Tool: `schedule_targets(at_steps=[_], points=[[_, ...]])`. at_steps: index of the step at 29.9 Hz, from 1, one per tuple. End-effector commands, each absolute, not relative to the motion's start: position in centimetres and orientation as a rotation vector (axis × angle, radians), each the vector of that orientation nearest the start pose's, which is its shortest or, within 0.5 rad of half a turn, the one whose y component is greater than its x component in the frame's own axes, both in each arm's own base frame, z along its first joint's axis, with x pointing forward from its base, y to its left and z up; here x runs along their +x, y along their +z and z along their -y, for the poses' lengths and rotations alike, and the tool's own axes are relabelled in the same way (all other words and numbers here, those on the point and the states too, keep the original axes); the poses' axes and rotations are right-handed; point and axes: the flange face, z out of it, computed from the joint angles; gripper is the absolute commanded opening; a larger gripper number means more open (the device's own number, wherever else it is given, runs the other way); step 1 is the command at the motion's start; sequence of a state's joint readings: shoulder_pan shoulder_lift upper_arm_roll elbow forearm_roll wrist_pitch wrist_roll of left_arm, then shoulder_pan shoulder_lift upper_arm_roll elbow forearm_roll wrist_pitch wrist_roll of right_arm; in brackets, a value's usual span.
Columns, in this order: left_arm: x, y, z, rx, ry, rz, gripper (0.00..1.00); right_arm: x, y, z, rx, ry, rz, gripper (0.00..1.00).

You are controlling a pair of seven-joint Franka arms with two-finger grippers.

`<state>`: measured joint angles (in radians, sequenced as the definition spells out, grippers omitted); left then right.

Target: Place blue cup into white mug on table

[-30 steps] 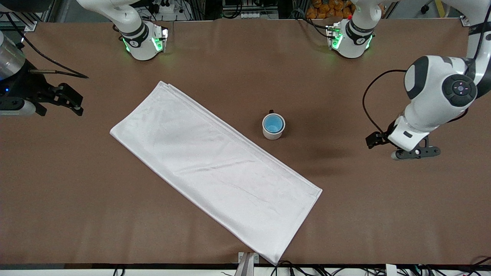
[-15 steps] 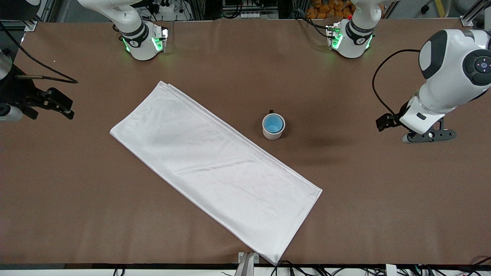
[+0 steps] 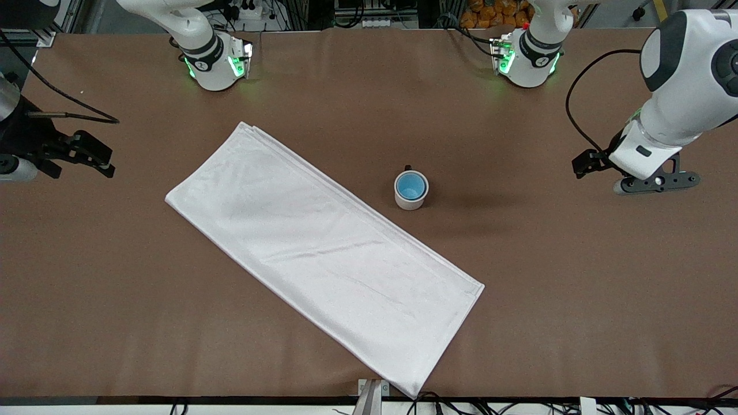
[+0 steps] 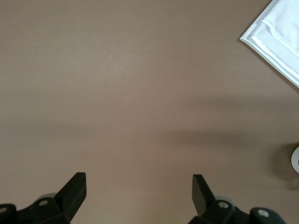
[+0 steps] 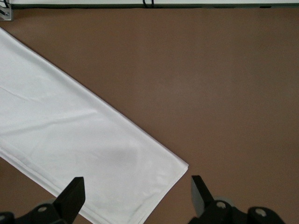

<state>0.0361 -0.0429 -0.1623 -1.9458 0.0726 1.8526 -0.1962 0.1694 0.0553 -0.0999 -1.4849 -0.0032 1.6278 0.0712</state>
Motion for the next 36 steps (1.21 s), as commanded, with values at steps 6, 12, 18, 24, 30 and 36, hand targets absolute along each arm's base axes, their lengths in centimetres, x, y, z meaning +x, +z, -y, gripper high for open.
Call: schedule_targets(at_steps=[6,12,18,24,30,36], points=[[53.4,54.5,4.3,-3.077,0.048,0.125,1.00,57.1,64.5,-4.1,-3.123,-0.109,0.020,1.00],[53.6,59.5,2.6,-3.130,0.047,0.151,1.00,56.8,64.4,-4.0,-3.125,-0.076,0.018,1.00],[54.7,64.3,1.9,-3.139,-0.029,0.157,1.00,56.7,64.3,-4.1,-3.125,-0.066,0.023,1.00],[54.8,64.4,2.9,-3.127,-0.028,0.126,1.00,56.7,64.3,-4.3,-3.125,-0.068,0.027,1.00],[54.9,64.3,2.7,-3.132,-0.025,0.099,1.00,56.7,64.4,-4.4,-3.126,-0.071,0.030,1.00],[55.0,63.7,3.0,-3.138,-0.003,0.031,1.00,56.7,64.5,-4.1,-3.124,-0.078,0.023,1.00]])
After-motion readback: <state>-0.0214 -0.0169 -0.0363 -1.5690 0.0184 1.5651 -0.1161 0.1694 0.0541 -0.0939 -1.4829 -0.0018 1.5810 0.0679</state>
